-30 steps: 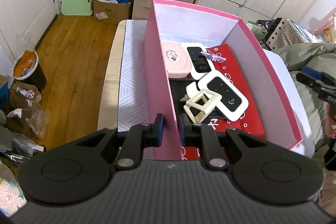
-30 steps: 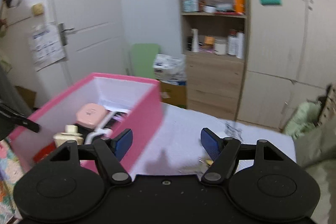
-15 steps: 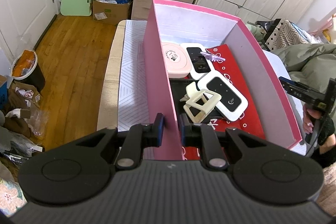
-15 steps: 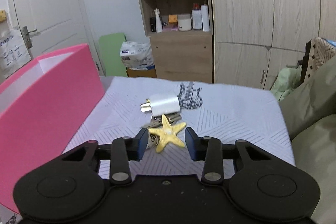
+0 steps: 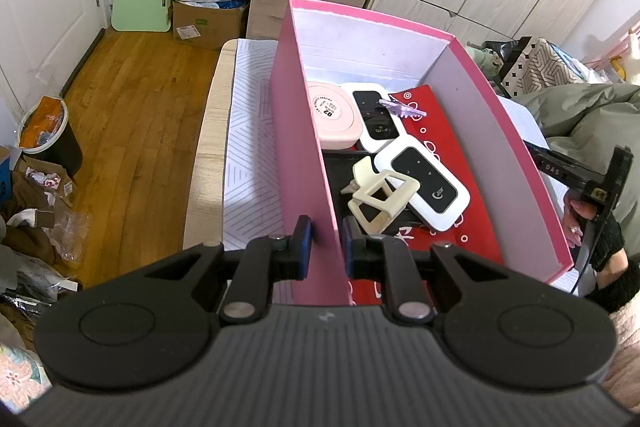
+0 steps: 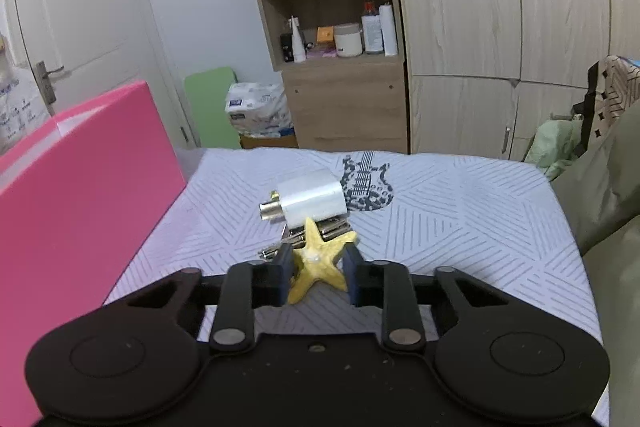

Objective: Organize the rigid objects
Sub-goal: 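Return the right gripper to the bed and grasp the yellow starfish, then carry the yellow starfish into the box and release it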

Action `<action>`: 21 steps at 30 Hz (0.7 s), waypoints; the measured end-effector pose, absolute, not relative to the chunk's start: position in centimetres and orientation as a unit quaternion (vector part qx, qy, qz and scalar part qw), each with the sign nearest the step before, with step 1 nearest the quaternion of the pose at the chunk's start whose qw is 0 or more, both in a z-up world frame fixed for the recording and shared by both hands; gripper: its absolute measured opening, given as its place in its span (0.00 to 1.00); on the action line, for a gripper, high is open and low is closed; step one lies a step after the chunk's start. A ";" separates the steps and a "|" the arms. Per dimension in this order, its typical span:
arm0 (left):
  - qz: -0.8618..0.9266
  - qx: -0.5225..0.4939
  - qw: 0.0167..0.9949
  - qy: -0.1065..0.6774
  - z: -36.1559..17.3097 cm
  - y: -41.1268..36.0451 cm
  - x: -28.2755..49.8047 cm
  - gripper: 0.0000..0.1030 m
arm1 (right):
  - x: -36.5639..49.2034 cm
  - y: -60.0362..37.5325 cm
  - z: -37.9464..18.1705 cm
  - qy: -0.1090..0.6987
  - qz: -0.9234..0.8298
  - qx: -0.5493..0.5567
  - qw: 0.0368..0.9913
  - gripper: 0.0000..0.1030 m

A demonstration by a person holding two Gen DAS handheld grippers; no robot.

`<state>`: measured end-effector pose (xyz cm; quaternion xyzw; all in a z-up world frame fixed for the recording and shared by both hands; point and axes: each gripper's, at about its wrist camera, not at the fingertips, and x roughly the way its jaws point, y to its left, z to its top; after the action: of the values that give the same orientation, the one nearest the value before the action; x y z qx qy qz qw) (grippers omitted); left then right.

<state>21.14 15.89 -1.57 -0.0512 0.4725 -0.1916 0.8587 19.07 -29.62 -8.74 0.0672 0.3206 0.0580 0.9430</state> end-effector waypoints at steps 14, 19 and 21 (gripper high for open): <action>-0.192 -0.053 0.859 0.472 -1.6 16.0 21.1 0.15 | 14.5 -29.1 -5.6 0.271 0.067 0.093 0.956 0.10; -0.193 -0.056 0.858 0.473 -1.5 16.0 21.2 0.15 | 13.6 -28.4 -4.6 0.266 0.073 0.103 0.956 0.10; -0.193 -0.054 0.858 0.473 -1.5 15.8 21.3 0.15 | 13.1 -28.0 -4.0 0.262 0.081 0.109 0.955 0.10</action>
<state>21.26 15.81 -1.51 -0.0543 0.4727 -0.1925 0.8582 13.14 -28.02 -4.03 0.1093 0.2620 0.0812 0.9554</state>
